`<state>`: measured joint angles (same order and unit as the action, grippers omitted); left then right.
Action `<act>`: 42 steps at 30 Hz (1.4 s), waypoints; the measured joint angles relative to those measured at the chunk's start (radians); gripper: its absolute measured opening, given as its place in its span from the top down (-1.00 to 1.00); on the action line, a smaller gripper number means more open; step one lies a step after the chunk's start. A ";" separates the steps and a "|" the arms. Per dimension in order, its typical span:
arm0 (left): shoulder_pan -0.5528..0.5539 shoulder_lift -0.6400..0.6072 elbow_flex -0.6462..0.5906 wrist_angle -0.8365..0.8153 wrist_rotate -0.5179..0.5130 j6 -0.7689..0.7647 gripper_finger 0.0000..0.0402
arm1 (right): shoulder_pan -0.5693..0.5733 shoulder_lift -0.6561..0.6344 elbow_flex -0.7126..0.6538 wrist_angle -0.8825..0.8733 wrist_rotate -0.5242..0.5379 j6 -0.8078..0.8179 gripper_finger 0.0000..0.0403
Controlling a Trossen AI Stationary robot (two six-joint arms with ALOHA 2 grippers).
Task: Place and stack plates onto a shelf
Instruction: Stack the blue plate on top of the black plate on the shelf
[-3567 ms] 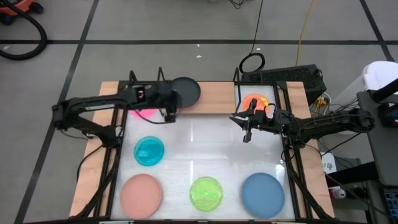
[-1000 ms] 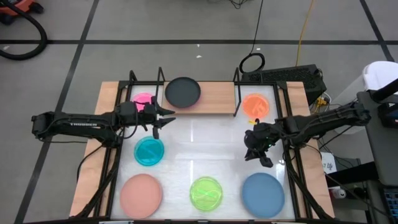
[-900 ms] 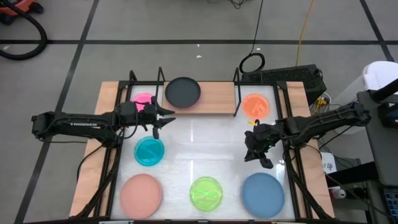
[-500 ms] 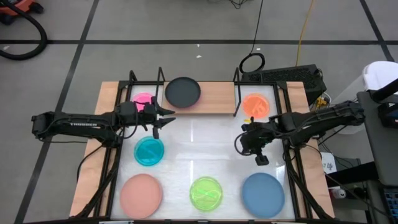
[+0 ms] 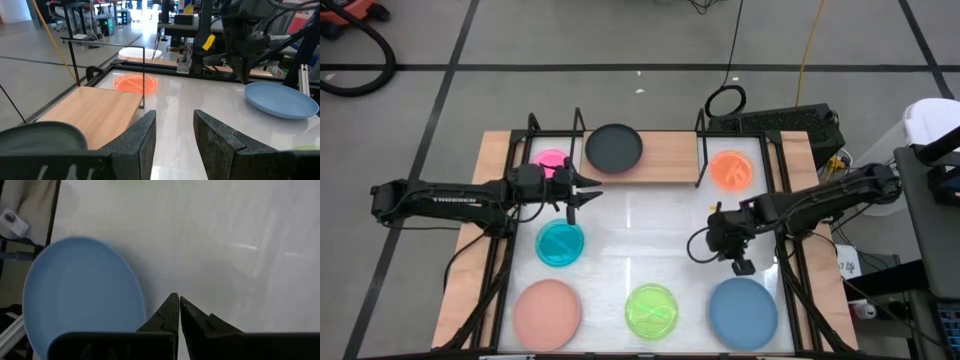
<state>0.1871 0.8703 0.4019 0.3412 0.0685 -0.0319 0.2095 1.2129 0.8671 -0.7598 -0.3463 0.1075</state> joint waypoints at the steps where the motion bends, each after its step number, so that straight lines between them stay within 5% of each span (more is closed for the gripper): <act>1: 0.000 0.000 0.000 0.000 0.000 0.000 0.31 | 0.005 -0.001 -0.010 0.000 0.000 0.014 0.99; 11: 0.000 0.000 0.000 0.006 0.000 0.000 0.31 | 0.064 -0.005 -0.101 0.058 -0.040 0.133 0.94; 24: 0.000 0.000 0.000 0.001 0.000 0.000 0.31 | 0.083 -0.005 -0.186 0.243 -0.078 0.262 0.33; 42: 0.000 0.000 0.000 0.000 0.000 0.001 0.31 | 0.198 -0.004 -0.360 0.419 -0.073 0.360 0.32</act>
<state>0.1873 0.8703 0.4019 0.3412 0.0685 -0.0311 0.4078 1.2087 0.5069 -0.3412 -0.4191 0.4674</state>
